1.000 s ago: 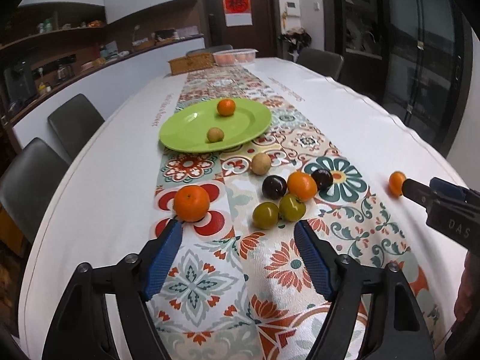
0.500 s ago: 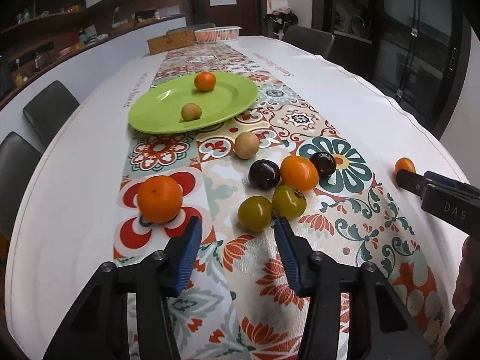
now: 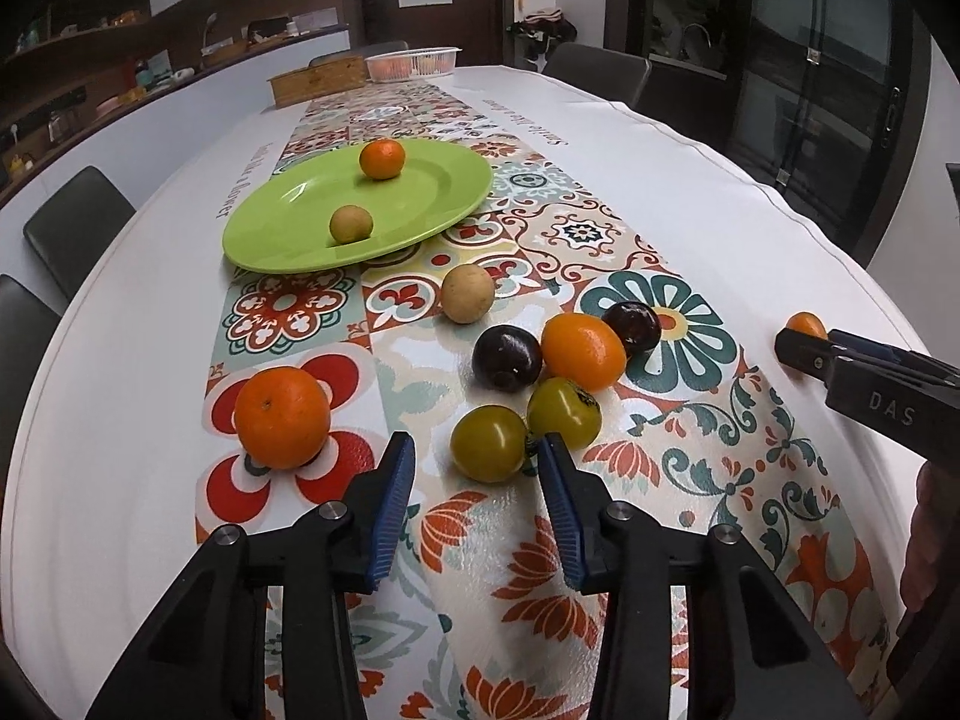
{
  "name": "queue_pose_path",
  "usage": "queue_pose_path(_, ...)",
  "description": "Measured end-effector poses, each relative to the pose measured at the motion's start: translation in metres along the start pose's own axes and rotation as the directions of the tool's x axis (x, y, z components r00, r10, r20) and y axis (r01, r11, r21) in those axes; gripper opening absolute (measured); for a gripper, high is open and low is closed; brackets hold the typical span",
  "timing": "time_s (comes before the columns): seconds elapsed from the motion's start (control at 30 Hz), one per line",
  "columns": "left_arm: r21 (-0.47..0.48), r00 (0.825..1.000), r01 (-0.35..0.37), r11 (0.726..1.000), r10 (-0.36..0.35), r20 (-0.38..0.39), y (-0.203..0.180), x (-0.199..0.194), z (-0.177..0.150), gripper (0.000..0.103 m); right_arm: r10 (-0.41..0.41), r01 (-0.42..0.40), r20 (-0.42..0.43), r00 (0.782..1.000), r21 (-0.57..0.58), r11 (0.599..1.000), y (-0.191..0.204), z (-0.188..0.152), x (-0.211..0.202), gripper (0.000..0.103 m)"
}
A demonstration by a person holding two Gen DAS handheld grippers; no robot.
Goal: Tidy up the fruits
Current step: 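Grasp a yellow-green fruit with the left tool while the right tool grasps a small orange, then lift and carry both held fruits over the green plate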
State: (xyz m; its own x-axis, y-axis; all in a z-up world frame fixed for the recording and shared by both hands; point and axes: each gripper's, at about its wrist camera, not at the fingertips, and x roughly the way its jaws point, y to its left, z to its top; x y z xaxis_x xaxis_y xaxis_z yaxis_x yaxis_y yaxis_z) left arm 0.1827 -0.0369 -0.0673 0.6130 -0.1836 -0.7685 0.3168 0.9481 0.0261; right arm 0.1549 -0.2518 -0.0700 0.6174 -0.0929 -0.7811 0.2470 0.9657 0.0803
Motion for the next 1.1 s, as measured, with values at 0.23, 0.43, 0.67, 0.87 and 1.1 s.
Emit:
queue_pose_path(0.23,0.002,1.000,0.018,1.000,-0.018,-0.008,0.000,0.007,0.004,0.037,-0.003,0.003,-0.003,1.000,-0.008,1.000,0.002,0.002,0.005,0.044)
queue_pose_path(0.43,-0.006,0.999,0.034,0.999,-0.034,-0.019,-0.002,0.007,0.003,0.029,-0.012,0.012,-0.009,1.000,-0.011,1.000,-0.001,0.003,0.008,0.032)
queue_pose_path(0.67,-0.020,0.999,0.034,0.999,-0.034,-0.008,-0.002,-0.003,0.001,0.028,0.015,-0.015,0.007,1.000,-0.029,0.999,0.002,0.001,0.002,0.032)
queue_pose_path(0.87,-0.035,0.999,0.036,0.999,-0.035,0.010,-0.003,-0.015,0.001,0.028,0.059,-0.058,0.020,0.998,-0.064,0.996,0.011,-0.004,-0.014,0.032)
queue_pose_path(1.1,-0.045,0.998,0.039,0.998,-0.037,0.044,-0.006,-0.035,0.003,0.028,0.103,-0.099,0.037,0.994,-0.106,0.989,0.022,-0.010,-0.033,0.032)
